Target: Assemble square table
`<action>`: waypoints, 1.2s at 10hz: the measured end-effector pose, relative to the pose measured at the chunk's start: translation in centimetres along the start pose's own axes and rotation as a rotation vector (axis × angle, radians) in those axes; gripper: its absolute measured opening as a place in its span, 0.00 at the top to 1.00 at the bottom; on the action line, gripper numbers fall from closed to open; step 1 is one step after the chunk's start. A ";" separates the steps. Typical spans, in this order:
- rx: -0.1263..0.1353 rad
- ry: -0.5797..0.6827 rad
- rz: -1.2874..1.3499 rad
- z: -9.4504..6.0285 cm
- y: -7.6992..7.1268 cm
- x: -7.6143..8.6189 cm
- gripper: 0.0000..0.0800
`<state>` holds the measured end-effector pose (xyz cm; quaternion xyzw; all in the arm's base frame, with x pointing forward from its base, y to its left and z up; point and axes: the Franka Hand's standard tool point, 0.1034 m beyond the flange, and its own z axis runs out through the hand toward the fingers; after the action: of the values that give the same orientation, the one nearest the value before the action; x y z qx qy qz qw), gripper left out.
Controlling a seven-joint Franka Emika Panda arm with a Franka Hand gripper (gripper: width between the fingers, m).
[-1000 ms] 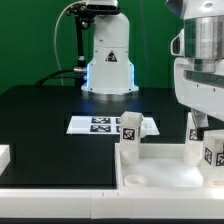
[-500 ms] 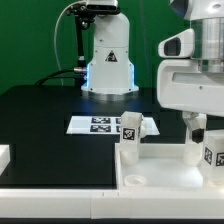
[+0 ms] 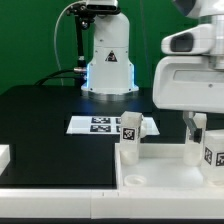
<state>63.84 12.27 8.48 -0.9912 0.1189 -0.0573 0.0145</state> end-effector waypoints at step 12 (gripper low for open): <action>-0.016 -0.008 0.680 0.1 1.1 0.5 0.64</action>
Offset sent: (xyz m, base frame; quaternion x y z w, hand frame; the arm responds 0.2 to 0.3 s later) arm 0.0000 0.0000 0.0000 0.0000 0.0000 0.0650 0.9979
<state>64.10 11.08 8.40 -0.8952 0.4428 -0.0441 0.0252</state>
